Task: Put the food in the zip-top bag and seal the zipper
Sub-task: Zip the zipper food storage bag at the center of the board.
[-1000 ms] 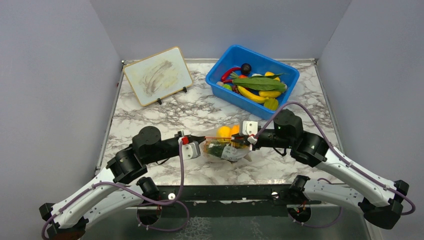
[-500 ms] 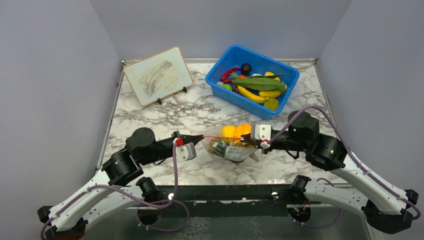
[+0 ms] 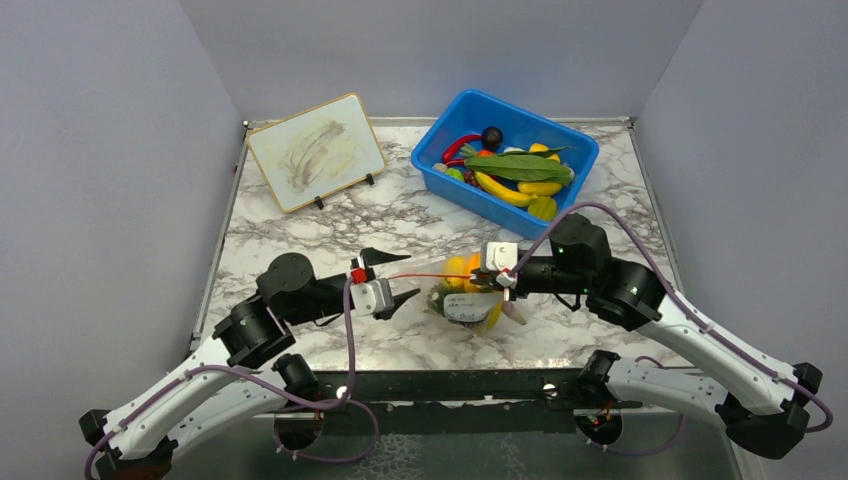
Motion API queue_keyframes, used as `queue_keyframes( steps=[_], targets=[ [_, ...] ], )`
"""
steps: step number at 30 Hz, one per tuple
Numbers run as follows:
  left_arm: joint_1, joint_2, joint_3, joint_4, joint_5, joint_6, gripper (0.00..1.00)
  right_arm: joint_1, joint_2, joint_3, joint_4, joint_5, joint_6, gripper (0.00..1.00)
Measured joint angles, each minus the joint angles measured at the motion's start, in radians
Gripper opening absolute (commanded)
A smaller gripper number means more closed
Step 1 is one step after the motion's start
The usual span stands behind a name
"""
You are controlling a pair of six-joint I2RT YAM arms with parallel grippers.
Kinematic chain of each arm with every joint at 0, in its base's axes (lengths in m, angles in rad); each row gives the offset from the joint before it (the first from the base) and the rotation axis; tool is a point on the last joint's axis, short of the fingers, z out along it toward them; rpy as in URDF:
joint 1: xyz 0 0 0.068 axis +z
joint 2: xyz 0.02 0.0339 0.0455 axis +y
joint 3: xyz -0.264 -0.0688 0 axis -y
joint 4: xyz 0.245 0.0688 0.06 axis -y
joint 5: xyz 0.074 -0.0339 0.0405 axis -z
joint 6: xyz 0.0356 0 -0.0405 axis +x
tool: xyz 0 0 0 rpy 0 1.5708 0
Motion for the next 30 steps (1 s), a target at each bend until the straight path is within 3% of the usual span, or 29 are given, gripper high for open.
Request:
queue_keyframes(
  steps=[6,13,21,26,30],
  targets=[
    [0.000,0.082,-0.014,0.089,0.076,-0.051,0.60,0.000,0.068,-0.002,0.053,-0.032,0.003,0.01],
    [0.000,0.166,-0.030,0.118,0.112,-0.045,0.52,0.000,0.081,-0.003,0.098,-0.107,-0.010,0.01],
    [0.000,0.205,-0.030,0.132,0.135,-0.046,0.30,-0.004,0.095,-0.010,0.135,-0.157,-0.019,0.01],
    [0.000,0.201,-0.030,0.141,0.140,-0.053,0.00,-0.004,0.105,-0.014,0.148,-0.174,-0.021,0.01],
    [0.000,0.186,-0.030,0.138,0.142,-0.054,0.00,-0.004,0.105,-0.024,0.166,-0.177,-0.020,0.01]
  ],
)
